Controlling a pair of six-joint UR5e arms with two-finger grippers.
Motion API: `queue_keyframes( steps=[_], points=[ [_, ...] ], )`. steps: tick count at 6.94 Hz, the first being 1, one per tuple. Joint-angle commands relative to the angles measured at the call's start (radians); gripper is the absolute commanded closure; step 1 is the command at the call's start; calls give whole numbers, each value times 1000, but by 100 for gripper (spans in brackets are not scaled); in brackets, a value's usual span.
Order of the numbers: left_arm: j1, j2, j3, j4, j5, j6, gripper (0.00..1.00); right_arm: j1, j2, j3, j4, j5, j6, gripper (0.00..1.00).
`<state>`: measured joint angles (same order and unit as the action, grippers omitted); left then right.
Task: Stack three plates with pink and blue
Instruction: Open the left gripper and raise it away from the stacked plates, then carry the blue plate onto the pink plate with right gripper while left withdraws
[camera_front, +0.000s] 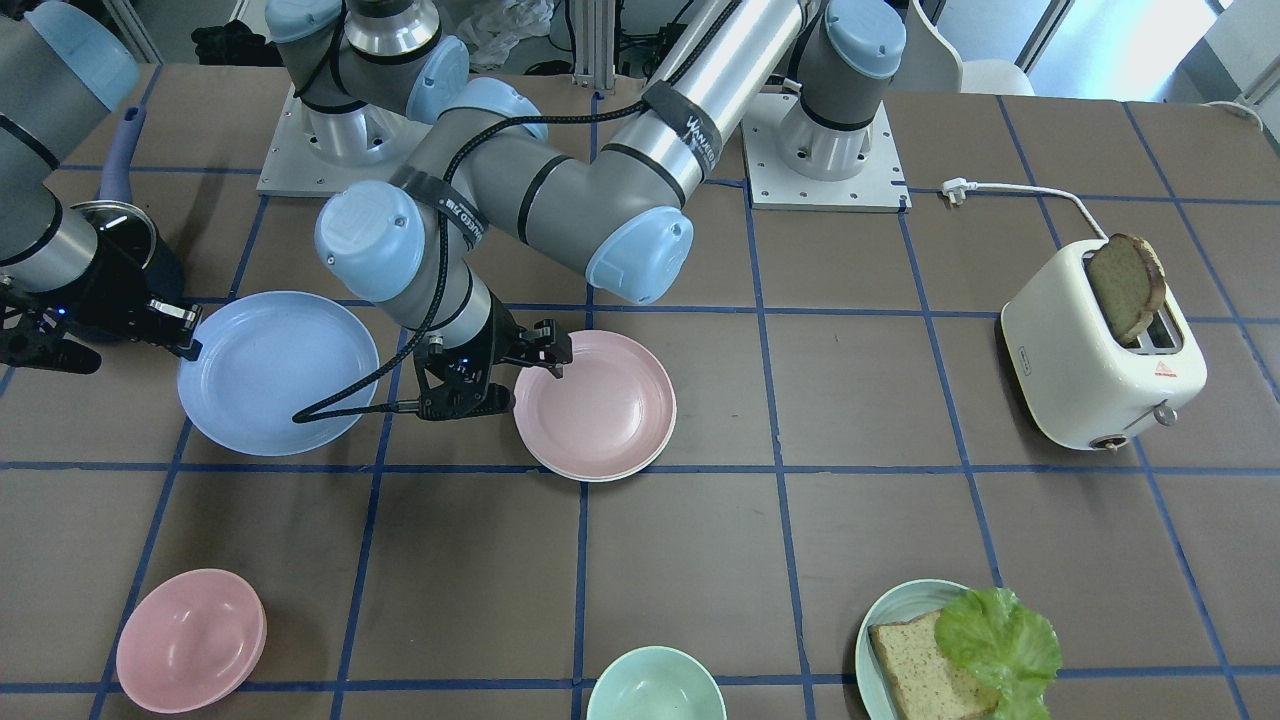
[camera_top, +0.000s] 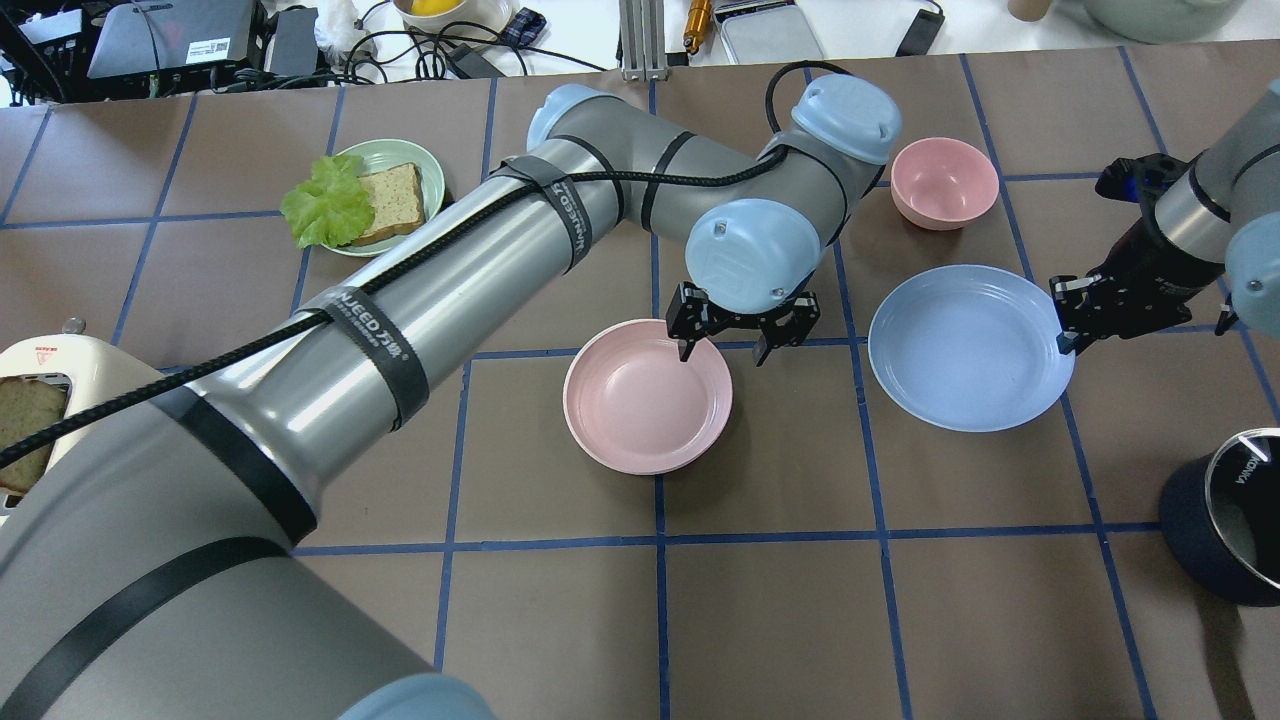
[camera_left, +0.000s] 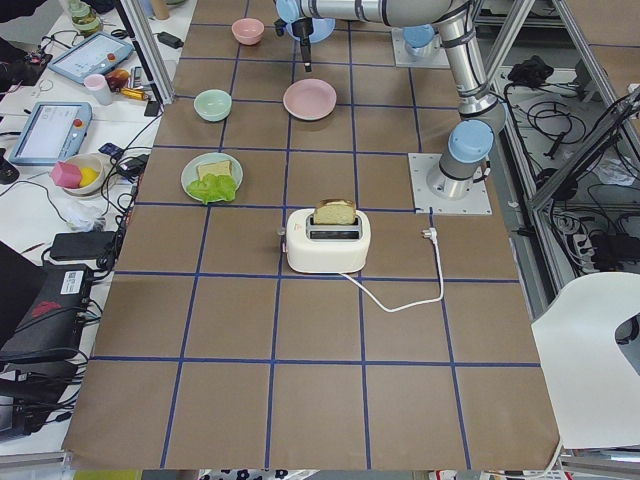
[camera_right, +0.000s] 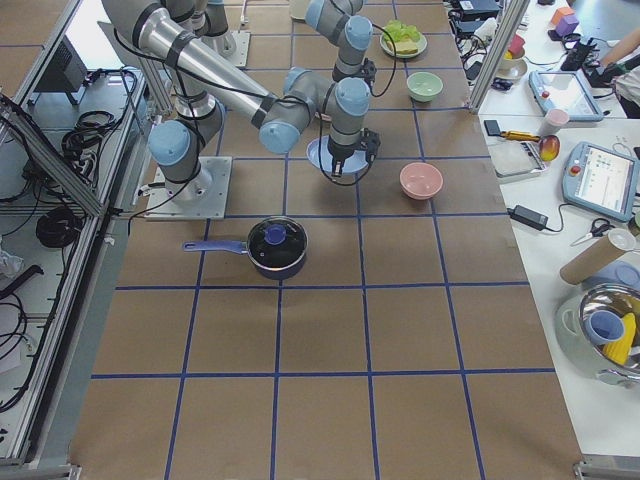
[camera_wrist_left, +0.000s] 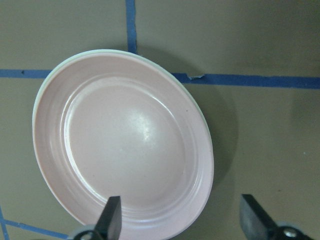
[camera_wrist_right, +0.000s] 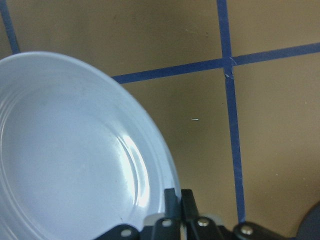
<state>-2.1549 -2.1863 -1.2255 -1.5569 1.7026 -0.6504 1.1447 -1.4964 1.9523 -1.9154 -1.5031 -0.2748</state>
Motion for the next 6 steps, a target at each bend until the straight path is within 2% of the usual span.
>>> queue_keyframes(
  steps=[1,5,6],
  points=[
    [39,89,0,-6,-9,33,0,44,4,17,-11,7,72,100],
    [196,206,-11,-2,-14,204,0,323,12,13,-59,4,492,100],
    [229,235,-12,-5,-12,256,0,396,13,14,-103,3,607,100]
  ],
)
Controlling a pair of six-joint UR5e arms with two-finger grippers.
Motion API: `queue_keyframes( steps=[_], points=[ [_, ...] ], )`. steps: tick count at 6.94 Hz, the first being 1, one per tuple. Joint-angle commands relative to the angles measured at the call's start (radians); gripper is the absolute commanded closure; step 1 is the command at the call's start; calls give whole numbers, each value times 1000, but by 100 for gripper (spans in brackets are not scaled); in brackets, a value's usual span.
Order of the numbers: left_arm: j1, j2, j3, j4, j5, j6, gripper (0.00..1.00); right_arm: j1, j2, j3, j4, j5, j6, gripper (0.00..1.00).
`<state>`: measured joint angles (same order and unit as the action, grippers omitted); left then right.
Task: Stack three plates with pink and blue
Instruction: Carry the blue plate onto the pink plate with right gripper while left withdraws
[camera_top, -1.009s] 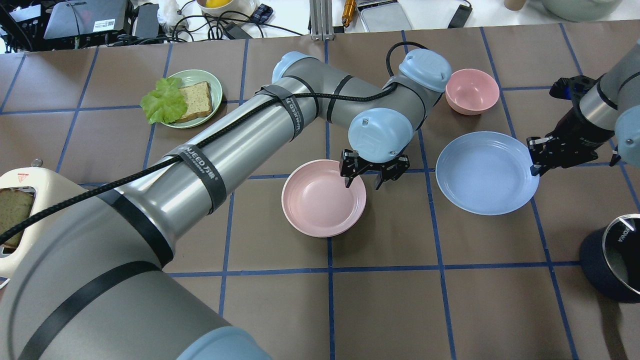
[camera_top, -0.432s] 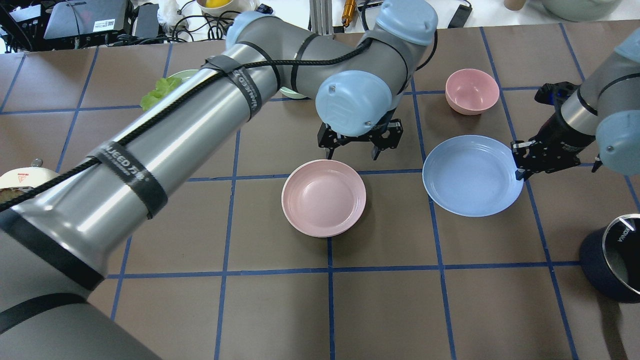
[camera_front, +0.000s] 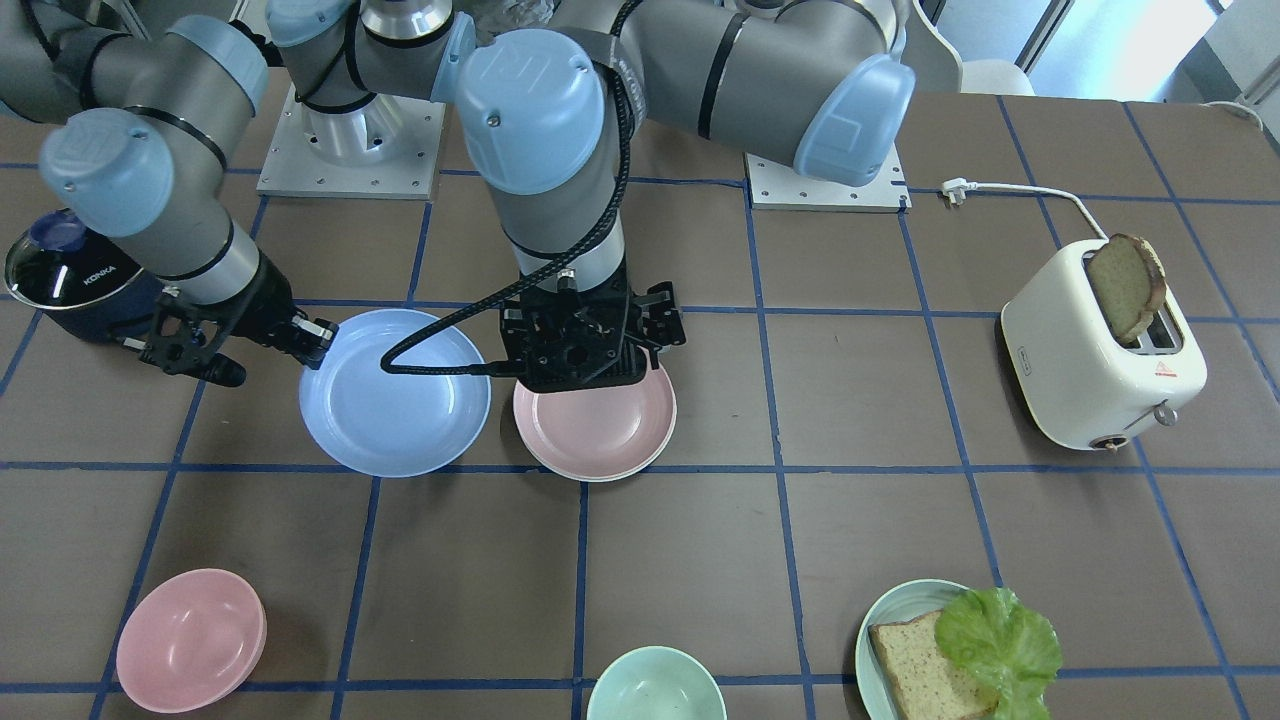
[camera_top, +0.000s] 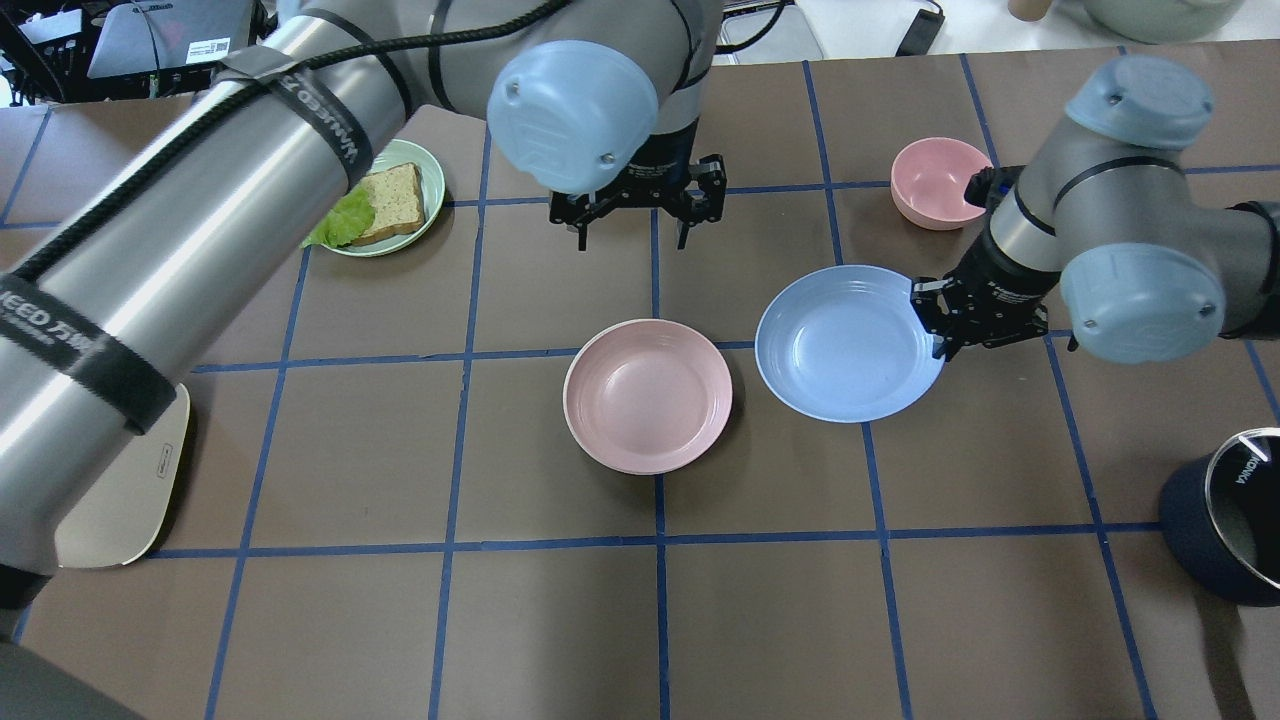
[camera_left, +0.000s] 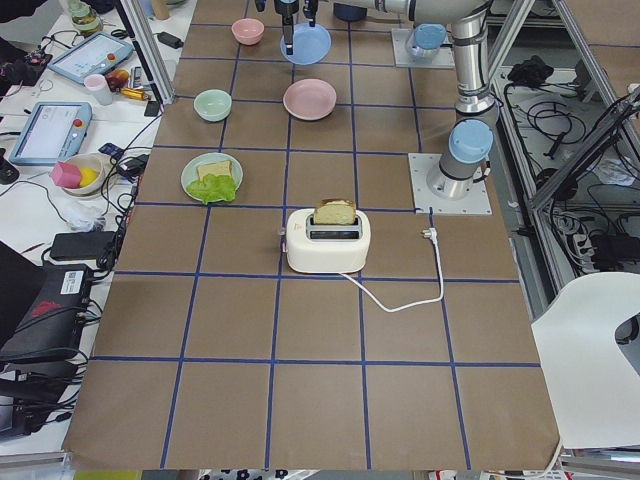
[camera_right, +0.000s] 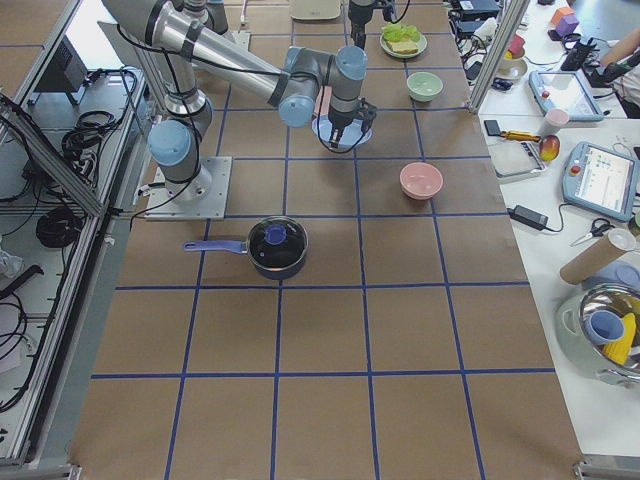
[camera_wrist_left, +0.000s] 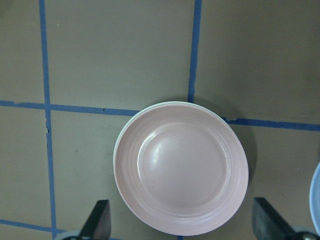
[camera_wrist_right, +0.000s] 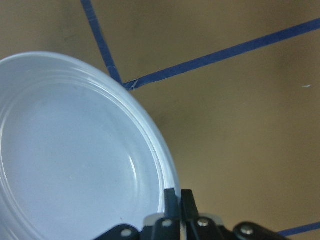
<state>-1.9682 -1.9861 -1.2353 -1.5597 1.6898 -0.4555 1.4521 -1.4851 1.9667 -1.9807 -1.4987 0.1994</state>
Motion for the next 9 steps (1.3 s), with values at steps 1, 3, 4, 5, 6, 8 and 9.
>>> queue_keyframes(
  steps=[1,3,4,5,6,8,9],
  points=[
    [87,55,-4,-2,-1,146,0,164,0,-3,-41,-2,215,100],
    [143,66,-4,-2,-59,201,0,302,29,-8,-88,-2,399,100],
    [143,69,-4,-2,-53,215,0,348,61,-8,-128,-3,443,100],
    [149,79,-4,-2,-52,222,0,378,83,-9,-133,-2,465,100],
    [164,92,-4,0,-56,262,0,386,103,-20,-133,0,485,100],
    [170,122,-6,-2,-62,284,0,390,115,-25,-133,0,486,98],
    [173,142,-12,-5,-64,285,0,390,118,-25,-132,3,486,75]
  ],
)
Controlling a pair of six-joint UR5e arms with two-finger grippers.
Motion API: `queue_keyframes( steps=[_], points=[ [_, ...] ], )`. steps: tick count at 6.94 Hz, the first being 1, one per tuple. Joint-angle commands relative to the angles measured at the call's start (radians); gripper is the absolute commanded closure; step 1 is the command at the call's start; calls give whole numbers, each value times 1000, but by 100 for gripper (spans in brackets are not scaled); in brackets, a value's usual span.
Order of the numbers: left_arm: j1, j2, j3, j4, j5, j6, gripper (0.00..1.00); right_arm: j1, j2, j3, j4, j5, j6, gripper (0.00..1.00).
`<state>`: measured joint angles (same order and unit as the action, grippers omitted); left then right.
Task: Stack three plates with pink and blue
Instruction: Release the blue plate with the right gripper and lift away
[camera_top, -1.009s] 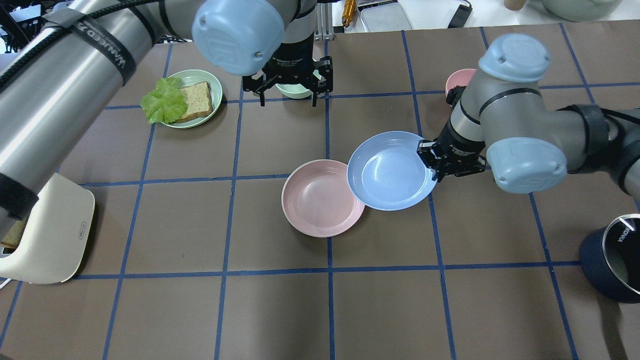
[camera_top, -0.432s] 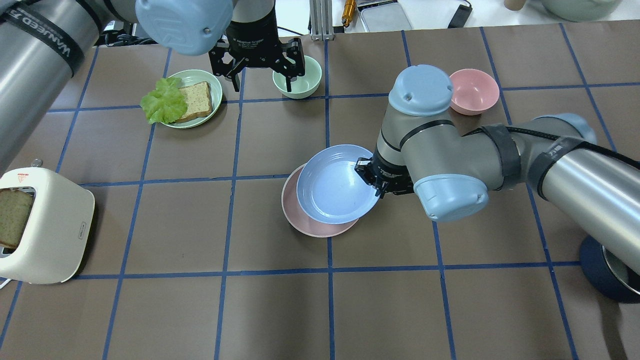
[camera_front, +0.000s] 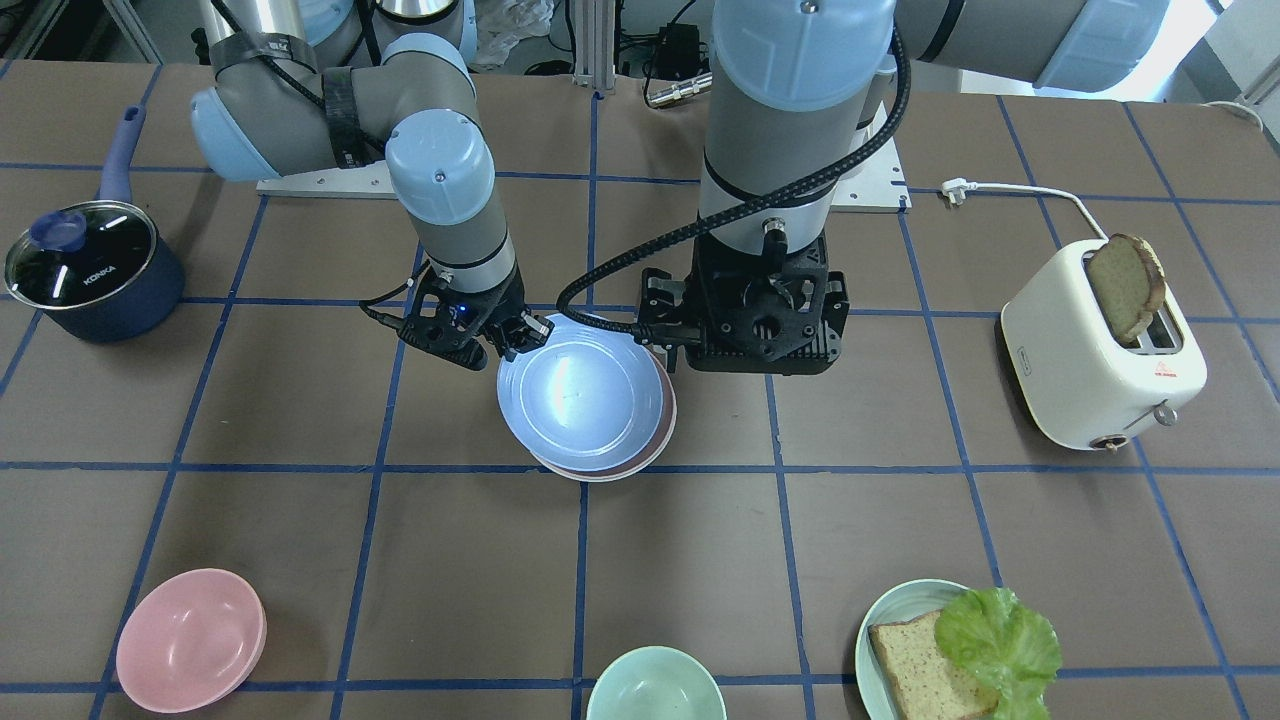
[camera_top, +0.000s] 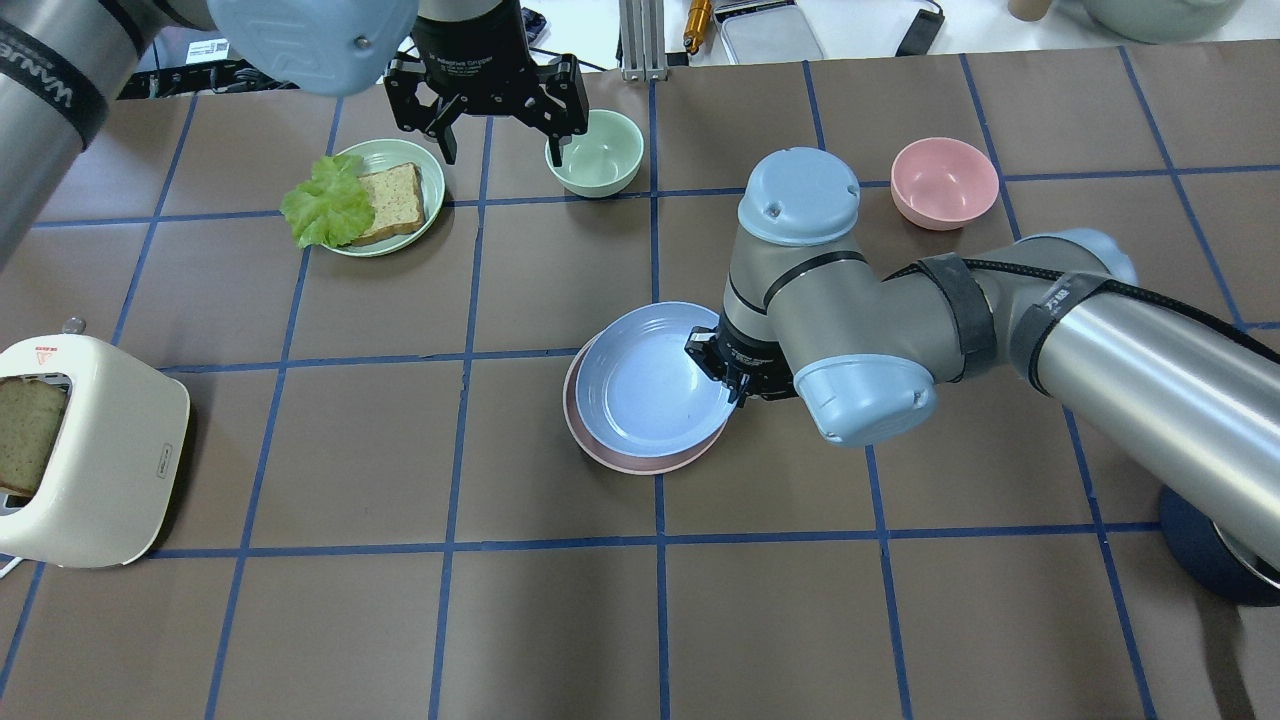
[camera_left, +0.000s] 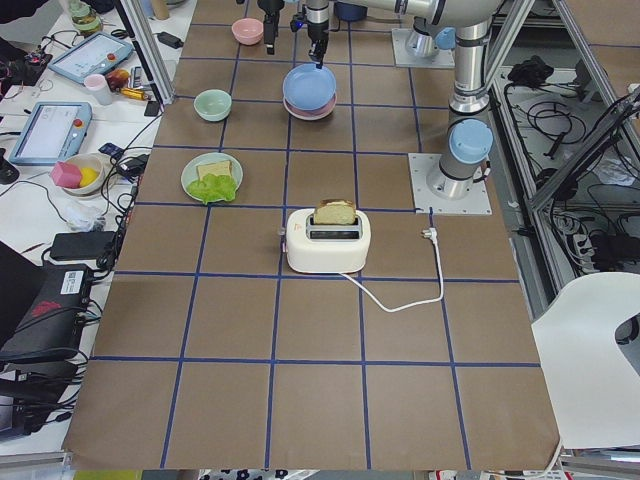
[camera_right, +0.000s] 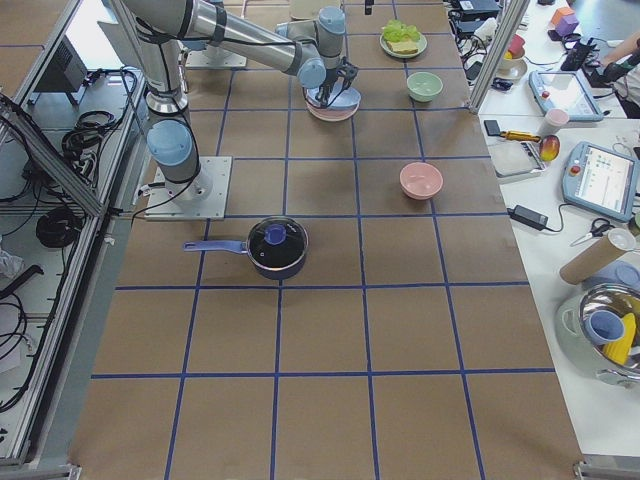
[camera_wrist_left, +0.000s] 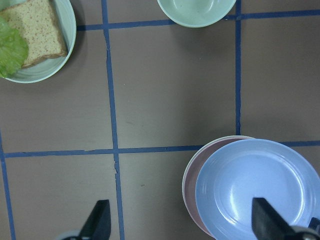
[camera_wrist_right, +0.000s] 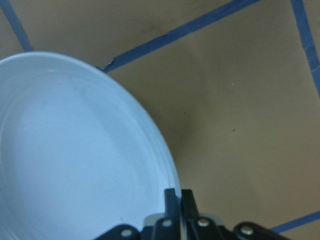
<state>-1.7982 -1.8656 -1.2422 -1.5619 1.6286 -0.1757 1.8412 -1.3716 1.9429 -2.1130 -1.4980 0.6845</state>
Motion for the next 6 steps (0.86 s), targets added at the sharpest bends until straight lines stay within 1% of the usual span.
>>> queue_keyframes(
  steps=[1,2,3,4,5,6],
  points=[
    [22,43,-34,0,-4,8,0,1,3,-2,-1,1,1,58],
    [48,77,-66,6,-4,25,0,1,3,-15,-1,-2,0,30],
    [72,109,-101,6,-12,51,0,-14,8,-56,4,-16,-25,16],
    [95,136,-140,12,-36,61,0,-45,6,-115,34,-36,-130,12],
    [102,164,-169,13,-41,73,0,-115,-1,-183,129,-123,-328,4],
    [105,184,-189,13,-41,73,0,-197,-3,-273,225,-128,-414,1]
  ],
)
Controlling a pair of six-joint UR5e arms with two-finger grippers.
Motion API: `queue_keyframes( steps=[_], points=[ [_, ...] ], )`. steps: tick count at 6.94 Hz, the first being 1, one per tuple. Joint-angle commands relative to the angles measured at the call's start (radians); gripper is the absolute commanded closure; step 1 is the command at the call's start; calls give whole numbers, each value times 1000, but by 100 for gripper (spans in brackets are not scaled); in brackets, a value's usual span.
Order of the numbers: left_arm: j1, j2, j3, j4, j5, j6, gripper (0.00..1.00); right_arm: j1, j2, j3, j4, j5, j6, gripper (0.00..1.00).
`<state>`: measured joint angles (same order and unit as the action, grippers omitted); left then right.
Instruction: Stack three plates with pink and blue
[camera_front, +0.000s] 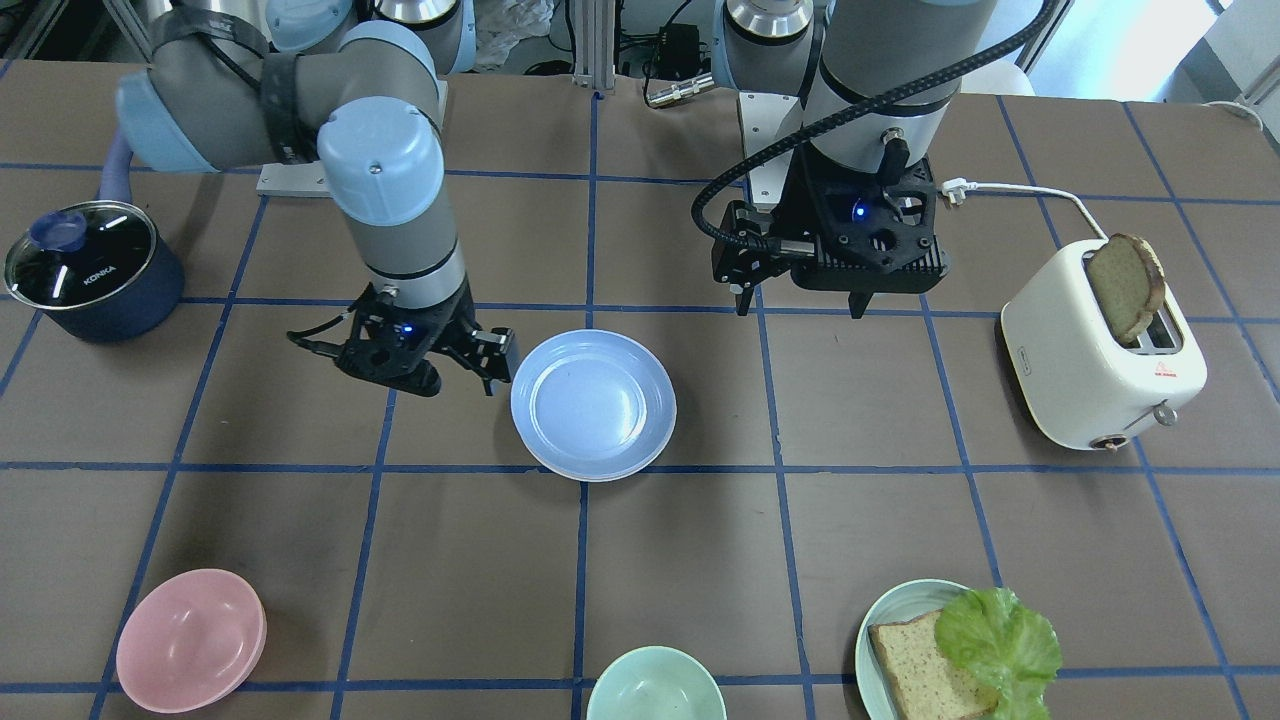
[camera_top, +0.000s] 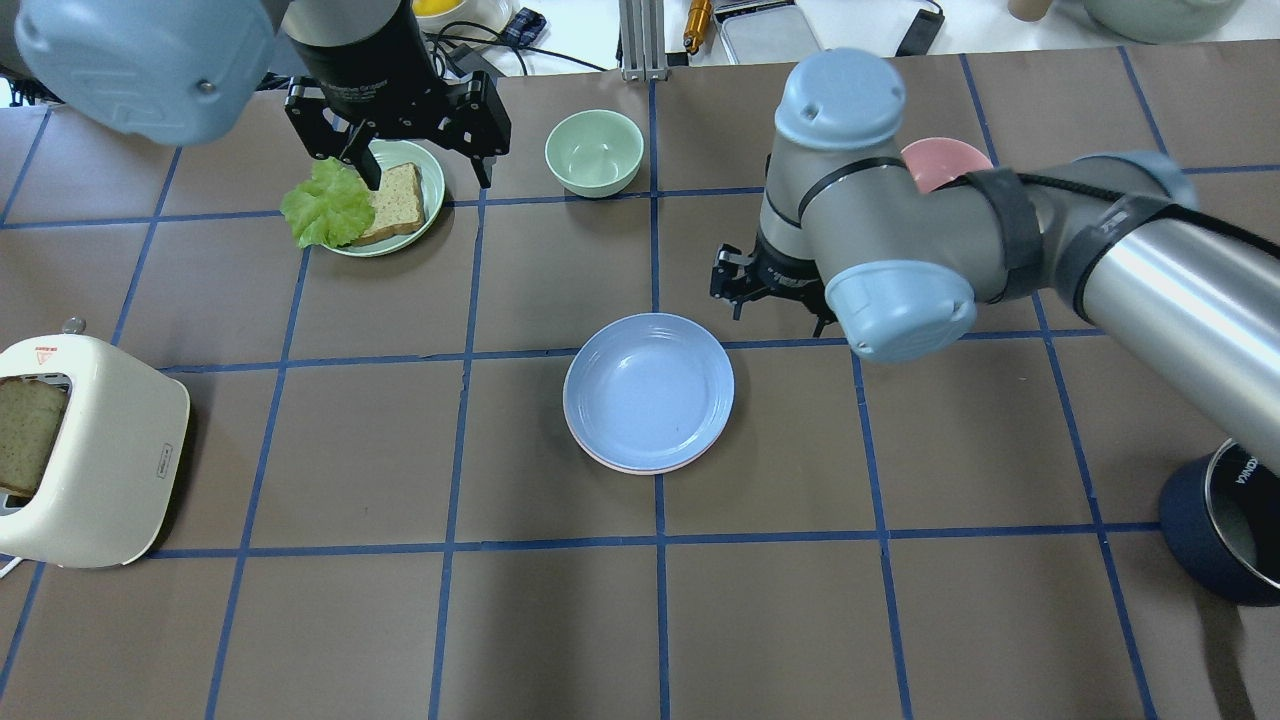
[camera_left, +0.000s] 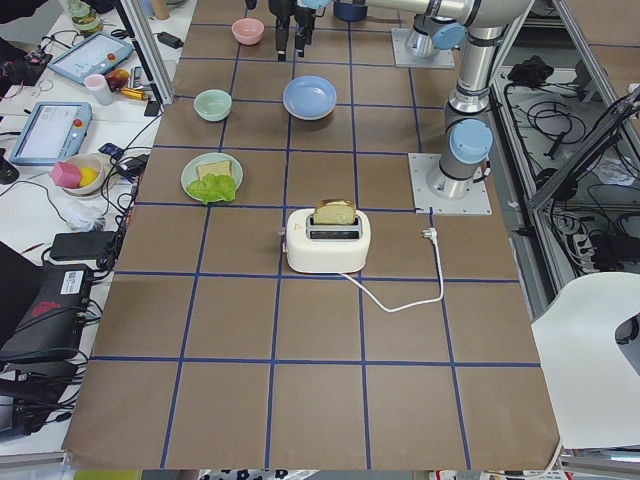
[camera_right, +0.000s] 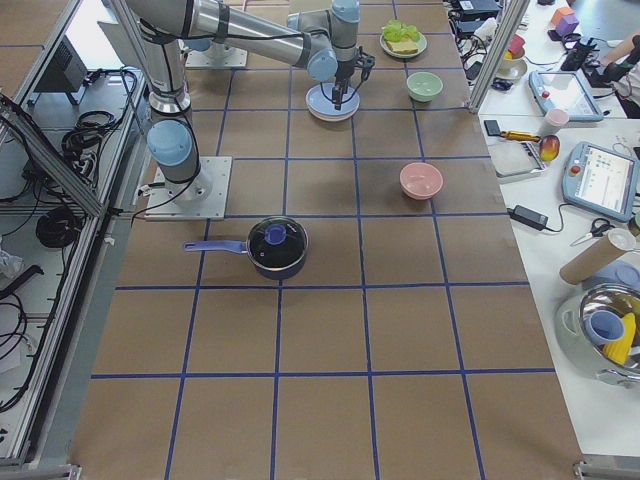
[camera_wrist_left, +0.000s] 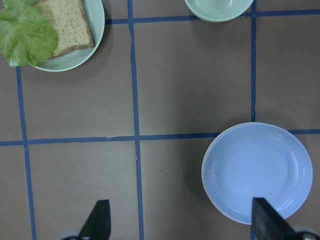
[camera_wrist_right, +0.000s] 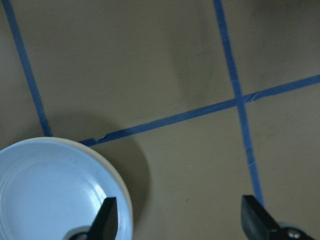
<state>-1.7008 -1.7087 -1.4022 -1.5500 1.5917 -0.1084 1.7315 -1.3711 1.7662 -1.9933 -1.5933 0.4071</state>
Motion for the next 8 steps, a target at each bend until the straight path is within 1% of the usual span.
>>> queue_keyframes(
  steps=[1,2,3,4,5,6,7,8],
  points=[
    [13,44,-49,2,-4,16,0,-140,-8,-210,283,-30,-196,1],
    [18,46,-54,19,-6,24,0,-151,-22,-309,410,-28,-265,1],
    [18,47,-54,24,-6,26,0,-151,-43,-358,477,-17,-316,0],
    [20,50,-54,24,-6,26,0,-151,-52,-358,479,-19,-427,0],
    [20,49,-55,24,-4,26,0,-151,-77,-350,479,-17,-466,0],
    [20,50,-55,25,-4,26,0,-150,-120,-349,479,-17,-468,0],
    [20,54,-55,24,-3,26,0,-144,-134,-349,478,-16,-464,0],
    [20,55,-55,25,1,26,0,-142,-126,-352,466,4,-456,0]
  ],
)
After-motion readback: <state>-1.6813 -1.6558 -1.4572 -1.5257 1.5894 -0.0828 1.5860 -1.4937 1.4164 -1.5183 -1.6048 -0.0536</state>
